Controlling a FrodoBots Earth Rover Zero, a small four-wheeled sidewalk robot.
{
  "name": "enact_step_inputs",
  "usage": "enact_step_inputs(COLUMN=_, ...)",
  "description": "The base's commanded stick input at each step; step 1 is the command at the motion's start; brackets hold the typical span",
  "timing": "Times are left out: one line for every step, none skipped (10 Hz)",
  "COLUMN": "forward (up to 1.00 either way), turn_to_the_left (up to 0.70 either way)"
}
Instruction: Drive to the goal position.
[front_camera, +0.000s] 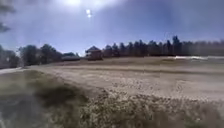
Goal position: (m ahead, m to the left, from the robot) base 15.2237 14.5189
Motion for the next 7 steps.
enact_step_inputs(forward=0.70, turn_to_the_left=0.03)
enact_step_inputs(forward=0.70, turn_to_the_left=0.03)
enact_step_inputs(forward=0.70, turn_to_the_left=0.03)
enact_step_inputs(forward=0.70, turn_to_the_left=0.03)
enact_step_inputs(forward=0.70, turn_to_the_left=0.03)
enact_step_inputs(forward=0.70, turn_to_the_left=0.03)
enact_step_inputs(forward=0.70, turn_to_the_left=0.03)
